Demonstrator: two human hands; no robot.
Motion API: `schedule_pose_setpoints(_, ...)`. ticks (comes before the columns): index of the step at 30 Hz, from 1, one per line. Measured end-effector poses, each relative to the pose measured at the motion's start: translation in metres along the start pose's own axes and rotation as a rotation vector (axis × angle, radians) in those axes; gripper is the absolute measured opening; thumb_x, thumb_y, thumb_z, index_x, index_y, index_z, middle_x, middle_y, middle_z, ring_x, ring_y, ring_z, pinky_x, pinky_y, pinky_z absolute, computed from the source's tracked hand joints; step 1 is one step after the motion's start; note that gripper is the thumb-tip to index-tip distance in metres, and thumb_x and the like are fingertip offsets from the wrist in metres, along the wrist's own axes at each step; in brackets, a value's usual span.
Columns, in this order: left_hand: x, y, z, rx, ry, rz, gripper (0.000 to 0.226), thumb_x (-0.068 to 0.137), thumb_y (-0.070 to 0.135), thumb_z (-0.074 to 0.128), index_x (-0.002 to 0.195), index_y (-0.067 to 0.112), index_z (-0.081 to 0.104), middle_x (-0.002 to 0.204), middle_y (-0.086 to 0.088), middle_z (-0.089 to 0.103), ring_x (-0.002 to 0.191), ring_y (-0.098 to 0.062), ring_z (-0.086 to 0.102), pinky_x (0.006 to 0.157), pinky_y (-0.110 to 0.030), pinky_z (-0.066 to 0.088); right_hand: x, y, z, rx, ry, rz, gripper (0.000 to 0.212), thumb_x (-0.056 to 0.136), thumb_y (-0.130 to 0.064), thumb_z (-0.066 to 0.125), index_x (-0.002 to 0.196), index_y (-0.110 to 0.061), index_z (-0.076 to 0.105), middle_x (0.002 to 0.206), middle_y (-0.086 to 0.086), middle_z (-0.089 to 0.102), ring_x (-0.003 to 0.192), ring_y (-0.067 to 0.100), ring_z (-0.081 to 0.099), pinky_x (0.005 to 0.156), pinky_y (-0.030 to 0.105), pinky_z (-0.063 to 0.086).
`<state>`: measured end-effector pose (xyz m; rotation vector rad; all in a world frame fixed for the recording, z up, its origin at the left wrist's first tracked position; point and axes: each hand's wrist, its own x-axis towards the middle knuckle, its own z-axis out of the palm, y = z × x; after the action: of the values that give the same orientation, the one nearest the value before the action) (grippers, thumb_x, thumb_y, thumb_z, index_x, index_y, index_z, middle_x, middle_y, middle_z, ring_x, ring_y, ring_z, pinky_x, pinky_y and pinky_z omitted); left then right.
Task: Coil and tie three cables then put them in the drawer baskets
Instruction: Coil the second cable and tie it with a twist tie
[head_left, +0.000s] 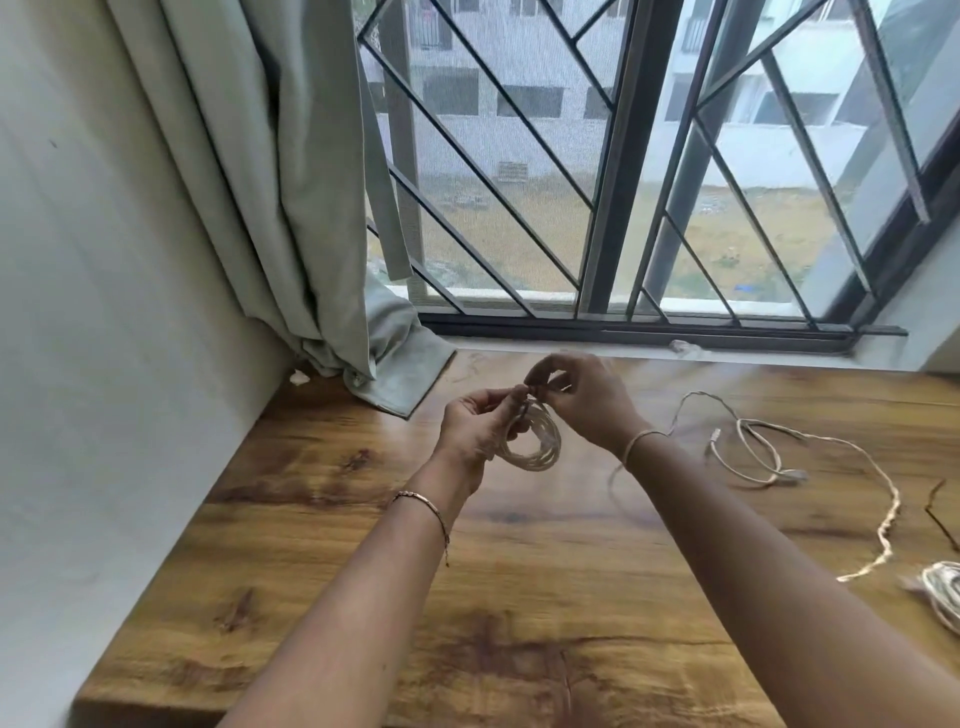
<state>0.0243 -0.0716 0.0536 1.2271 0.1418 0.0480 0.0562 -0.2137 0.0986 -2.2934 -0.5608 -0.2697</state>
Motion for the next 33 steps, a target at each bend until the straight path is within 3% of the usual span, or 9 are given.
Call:
schedule_pose_setpoints(6,0.001,0.002,-0.003,-0.021,-0.061,-0.050,0.012,0.077,0.008,0.075,0.087,0.007,0.068,0.068,-0.005,0.071,0.053,-0.012,0.060,0.056,-0.023,0.049,0.002,0.000,0.002,-0.076,-0.022,-0.043,0.024,0.079,0.000,0.063,0.087,-0.020,0.070,0.085,-0.008,0.069,0.074,0.013,0.066,0.073,0.030,0.055)
schedule_pose_setpoints(10,0.000,0.006,-0.001,-0.058,-0.071,-0.042,0.011,0.081,0.005,0.071,0.089,0.009,0.066,0.067,-0.002,0.070,0.052,-0.010,0.059,0.052,-0.021,0.048,0.006,-0.001,0.006,-0.090,-0.018,-0.045,0.017,0.082,-0.004,0.062,0.088,-0.019,0.067,0.088,-0.004,0.068,0.077,0.015,0.064,0.073,0.031,0.054)
schedule_pose_setpoints(14,0.001,0.010,0.000,-0.029,-0.072,-0.046,0.010,0.084,0.006,0.069,0.093,0.009,0.067,0.067,-0.002,0.069,0.054,-0.009,0.059,0.053,-0.021,0.048,0.009,-0.003,0.008,-0.059,0.009,-0.010,0.011,0.085,-0.005,0.060,0.088,-0.013,0.067,0.088,-0.001,0.067,0.075,0.016,0.060,0.069,0.025,0.047)
schedule_pose_setpoints(17,0.002,0.011,0.001,-0.030,-0.061,-0.055,0.008,0.085,0.007,0.068,0.092,0.009,0.068,0.068,-0.003,0.067,0.054,-0.010,0.058,0.051,-0.021,0.048,0.011,-0.002,0.010,-0.043,0.020,0.014,0.008,0.086,-0.007,0.061,0.088,-0.012,0.067,0.088,-0.001,0.066,0.069,0.008,0.052,0.067,0.020,0.039)
schedule_pose_setpoints(23,0.003,0.012,0.003,-0.015,-0.037,-0.060,0.007,0.083,0.003,0.069,0.084,0.010,0.066,0.063,-0.001,0.066,0.053,-0.011,0.059,0.050,-0.022,0.048,0.017,-0.002,0.014,-0.046,0.077,0.079,0.005,0.091,-0.014,0.059,0.090,-0.013,0.064,0.092,0.001,0.067,0.081,0.017,0.059,0.075,0.029,0.046)
schedule_pose_setpoints(27,0.002,0.006,0.002,0.007,-0.045,-0.085,0.008,0.081,0.000,0.067,0.080,0.008,0.065,0.062,-0.004,0.065,0.053,-0.015,0.059,0.051,-0.024,0.048,0.021,-0.005,0.005,0.147,0.169,0.195,0.005,0.096,-0.012,0.052,0.093,-0.012,0.056,0.091,0.004,0.062,0.055,0.017,0.067,0.055,0.036,0.058)
schedule_pose_setpoints(33,0.000,0.007,0.002,0.023,-0.097,-0.106,0.009,0.081,0.000,0.067,0.080,0.008,0.065,0.067,-0.007,0.064,0.056,-0.018,0.057,0.055,-0.025,0.046,0.032,0.001,-0.010,0.249,0.260,0.305,0.005,0.096,-0.013,0.053,0.094,-0.017,0.055,0.092,0.002,0.062,0.056,0.015,0.065,0.056,0.029,0.059)
